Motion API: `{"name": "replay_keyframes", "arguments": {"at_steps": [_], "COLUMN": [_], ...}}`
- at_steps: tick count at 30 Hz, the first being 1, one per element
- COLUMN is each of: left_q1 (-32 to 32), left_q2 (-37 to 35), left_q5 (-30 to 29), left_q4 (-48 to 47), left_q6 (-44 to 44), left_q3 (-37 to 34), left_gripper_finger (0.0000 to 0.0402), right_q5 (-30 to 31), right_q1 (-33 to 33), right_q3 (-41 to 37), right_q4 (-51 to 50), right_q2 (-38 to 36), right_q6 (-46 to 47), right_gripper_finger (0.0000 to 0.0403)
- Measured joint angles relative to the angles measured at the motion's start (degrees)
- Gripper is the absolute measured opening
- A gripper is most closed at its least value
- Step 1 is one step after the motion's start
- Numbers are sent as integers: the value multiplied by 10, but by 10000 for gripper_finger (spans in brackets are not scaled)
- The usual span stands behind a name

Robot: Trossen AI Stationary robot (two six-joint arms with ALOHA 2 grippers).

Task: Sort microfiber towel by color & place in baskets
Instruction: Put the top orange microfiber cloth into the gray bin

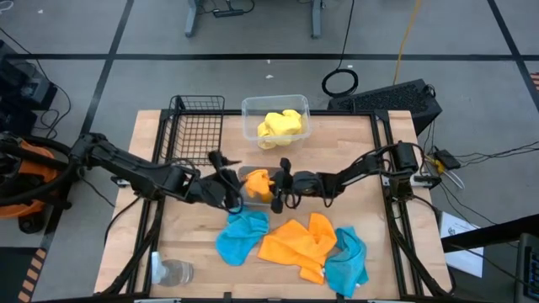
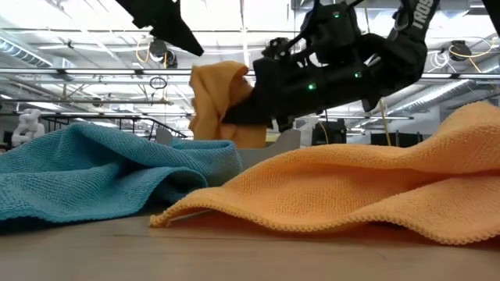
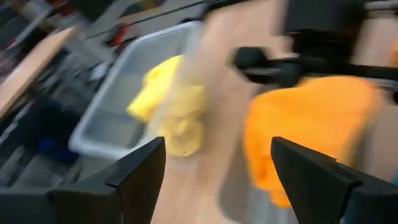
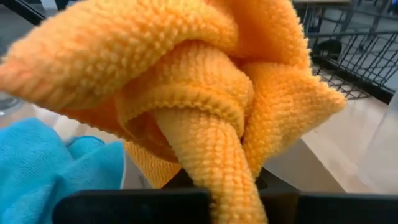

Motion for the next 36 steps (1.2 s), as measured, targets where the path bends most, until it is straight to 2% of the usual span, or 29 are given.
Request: {"name": "replay_keyframes", "arguments": {"at_steps": [5, 9, 15, 18, 23, 28, 31, 33, 36], "left_q1": [16, 45, 92, 112, 130, 136, 142, 144, 148], "left_q2": [0, 0, 14, 37, 77, 93, 93, 93, 93], "left_q5": [119, 202, 231, 275, 291, 327, 329, 329, 329], "left_q4": [123, 181, 187, 191, 184, 180, 177, 165, 156], "left_q6": [115, 145, 145, 149, 191, 222, 220, 215, 206], "left_q3": [-44, -62, -70, -70, -71, -71, -70, -70, -70], "left_gripper_finger": [294, 294, 294, 282, 215, 100, 30, 14, 26], "right_q5": [3, 3, 1, 0, 1, -2, -1, 0, -1], "right_q1": [0, -5, -7, -6, -6, -6, -4, -3, 1], "right_q3": [4, 4, 4, 4, 4, 4, 13, 19, 30], "right_q4": [-29, -36, -40, -45, -78, -101, -151, -193, -255], "right_q2": [0, 0, 0, -1, -15, -30, -49, -66, -92], "right_q6": [10, 37, 41, 41, 41, 40, 32, 27, -1], "right_gripper_finger": [26, 67, 121, 140, 160, 174, 184, 191, 197]}}
